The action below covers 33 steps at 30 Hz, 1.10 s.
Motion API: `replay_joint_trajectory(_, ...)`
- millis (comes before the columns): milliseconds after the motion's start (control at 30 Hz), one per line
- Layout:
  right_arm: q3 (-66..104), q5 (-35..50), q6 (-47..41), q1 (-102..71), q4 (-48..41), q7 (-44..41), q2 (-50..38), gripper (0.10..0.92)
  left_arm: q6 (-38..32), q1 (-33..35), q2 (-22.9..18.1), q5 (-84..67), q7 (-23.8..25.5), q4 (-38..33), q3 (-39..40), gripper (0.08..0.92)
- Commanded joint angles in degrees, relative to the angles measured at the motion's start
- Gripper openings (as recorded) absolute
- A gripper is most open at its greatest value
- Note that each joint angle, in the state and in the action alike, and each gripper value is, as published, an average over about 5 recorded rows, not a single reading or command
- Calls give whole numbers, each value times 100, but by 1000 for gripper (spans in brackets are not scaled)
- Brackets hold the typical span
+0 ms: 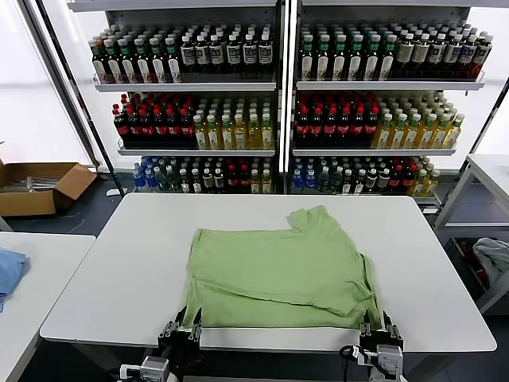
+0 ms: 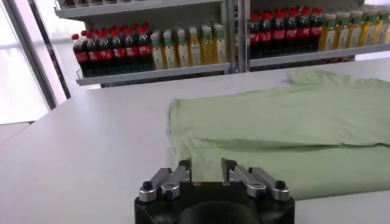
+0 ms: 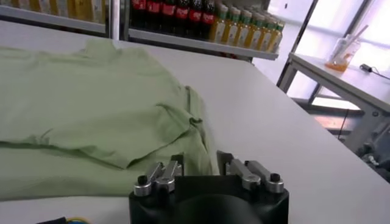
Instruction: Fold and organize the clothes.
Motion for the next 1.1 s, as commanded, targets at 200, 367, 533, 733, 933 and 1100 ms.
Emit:
replay_joint_trajectory(200, -49, -217, -200, 1009, -620, -35, 31, 770, 95, -362, -37, -227, 26, 196, -131, 659)
replay_joint_trajectory(367, -111, -215, -240, 1556, -844, 6, 33, 820, 138, -504, 29, -274, 56, 321, -132, 790)
replay_joint_trajectory(533, -198, -174, -248, 2107, -1304, 1, 78, 823, 268, -804, 127, -428, 78, 382, -147, 821)
replay_joint_trajectory(733, -369, -61, -252, 2967, -1925, -6, 197, 823, 448, -1362, 370, -725, 122, 661, -156, 823)
replay_joint_trajectory(933, -428, 156, -250, 4118, -2693, 120, 696, 823, 667, -2268, 689, -1148, 165, 1165, -108, 823)
replay_joint_trajectory(1100, -406, 590, -248, 4576, -2838, 159, 590, 823, 817, -2927, 1102, -1626, 228, 1439, 18, 823)
